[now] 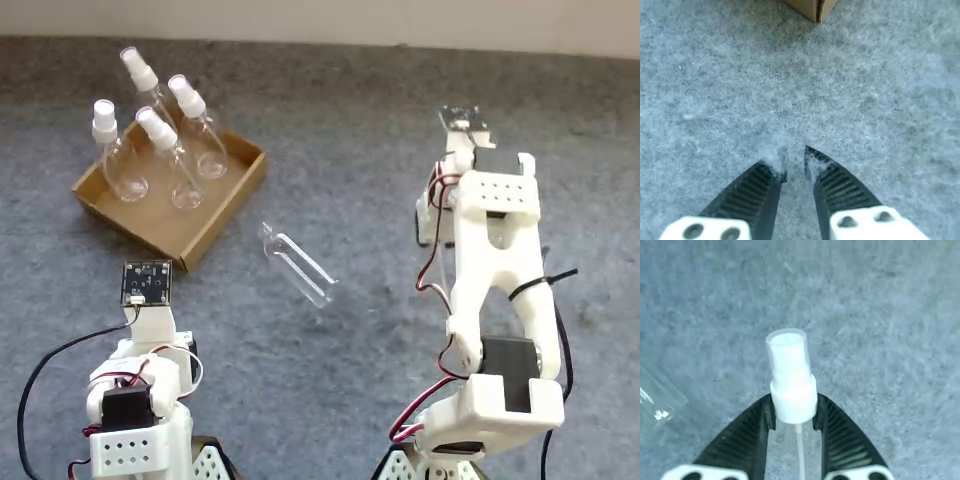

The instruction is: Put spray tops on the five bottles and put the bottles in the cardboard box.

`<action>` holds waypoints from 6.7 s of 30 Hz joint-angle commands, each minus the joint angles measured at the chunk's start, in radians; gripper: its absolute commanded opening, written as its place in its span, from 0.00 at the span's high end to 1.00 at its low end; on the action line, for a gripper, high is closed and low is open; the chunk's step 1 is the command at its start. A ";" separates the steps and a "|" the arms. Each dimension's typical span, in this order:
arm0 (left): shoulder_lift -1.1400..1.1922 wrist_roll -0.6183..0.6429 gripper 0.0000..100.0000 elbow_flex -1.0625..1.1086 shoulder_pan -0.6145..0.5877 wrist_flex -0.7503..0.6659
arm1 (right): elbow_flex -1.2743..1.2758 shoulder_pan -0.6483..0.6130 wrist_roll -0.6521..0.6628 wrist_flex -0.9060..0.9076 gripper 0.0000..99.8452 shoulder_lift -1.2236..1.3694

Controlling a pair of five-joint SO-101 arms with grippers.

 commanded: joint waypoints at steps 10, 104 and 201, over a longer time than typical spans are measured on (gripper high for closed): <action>-0.004 -0.008 0.99 0.021 -0.008 0.006 | 0.087 -0.007 0.012 -0.364 0.99 0.159; -0.004 -0.008 0.99 0.021 -0.008 0.006 | -0.048 -0.021 0.167 -0.363 0.89 0.288; 0.328 -0.256 0.99 -0.607 -0.033 0.132 | 1.360 -0.010 -0.247 -1.129 0.99 -0.929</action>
